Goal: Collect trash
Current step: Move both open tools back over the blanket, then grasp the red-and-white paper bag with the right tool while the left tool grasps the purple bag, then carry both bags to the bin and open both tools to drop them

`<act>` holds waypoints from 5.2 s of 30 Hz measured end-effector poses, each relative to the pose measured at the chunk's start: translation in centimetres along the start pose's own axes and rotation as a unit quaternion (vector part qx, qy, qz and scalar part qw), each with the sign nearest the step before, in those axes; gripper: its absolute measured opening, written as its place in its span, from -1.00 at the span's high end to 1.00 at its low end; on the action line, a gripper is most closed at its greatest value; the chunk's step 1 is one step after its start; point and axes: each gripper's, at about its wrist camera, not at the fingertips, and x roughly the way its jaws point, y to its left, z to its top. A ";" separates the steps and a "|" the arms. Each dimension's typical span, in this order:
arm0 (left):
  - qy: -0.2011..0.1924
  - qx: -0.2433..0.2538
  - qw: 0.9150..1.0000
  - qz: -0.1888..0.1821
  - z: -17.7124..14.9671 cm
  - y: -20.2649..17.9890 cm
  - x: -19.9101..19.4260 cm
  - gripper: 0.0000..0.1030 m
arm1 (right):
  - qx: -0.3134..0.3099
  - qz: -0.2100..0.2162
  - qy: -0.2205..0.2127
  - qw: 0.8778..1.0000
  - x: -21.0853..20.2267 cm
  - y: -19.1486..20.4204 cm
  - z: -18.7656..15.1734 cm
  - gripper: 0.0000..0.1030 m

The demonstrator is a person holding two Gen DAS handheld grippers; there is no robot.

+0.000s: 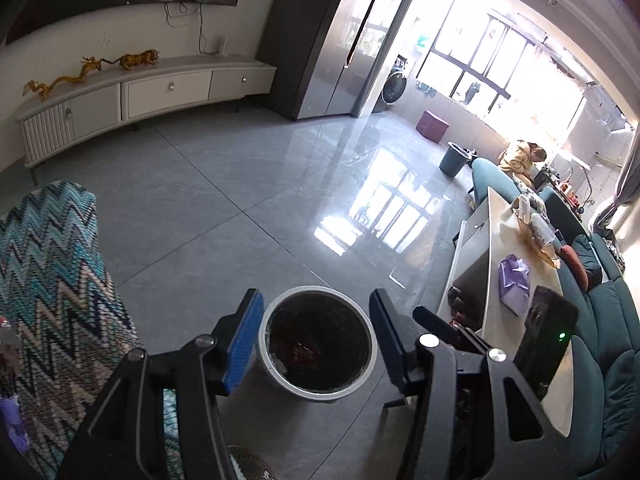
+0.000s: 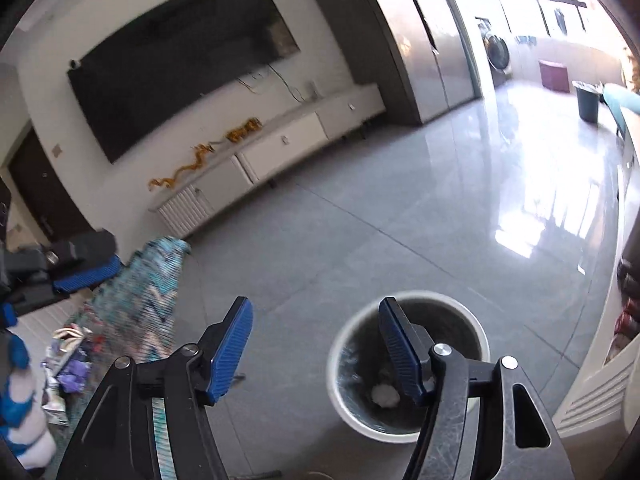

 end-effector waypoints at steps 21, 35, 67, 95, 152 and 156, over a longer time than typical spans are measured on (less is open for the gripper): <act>-0.150 -0.056 0.977 0.140 -5.8 17.4 -24.7 -0.30 | -0.166 0.116 -0.038 0.979 -4.8 23.5 1.2 -0.24; -0.156 -0.174 0.933 0.273 -12.8 34.6 -30.6 -0.50 | -0.264 0.156 0.071 0.949 4.7 35.8 -4.0 -0.34; -0.071 -0.294 0.909 0.286 -19.6 50.4 -22.4 0.03 | -0.393 0.148 0.216 0.881 20.3 45.9 -11.7 0.42; -0.140 -0.256 0.915 0.278 -18.8 42.4 -31.0 0.22 | -0.368 0.174 0.111 0.907 8.7 44.7 -8.2 0.87; 0.162 -0.052 0.985 -0.025 -1.0 0.6 18.1 0.06 | 0.022 -0.111 0.140 0.984 12.2 -11.1 -5.4 0.80; 0.168 -0.061 0.983 -0.036 -1.5 0.9 19.3 -0.04 | 0.038 -0.107 0.146 0.983 13.3 -11.9 -5.9 0.49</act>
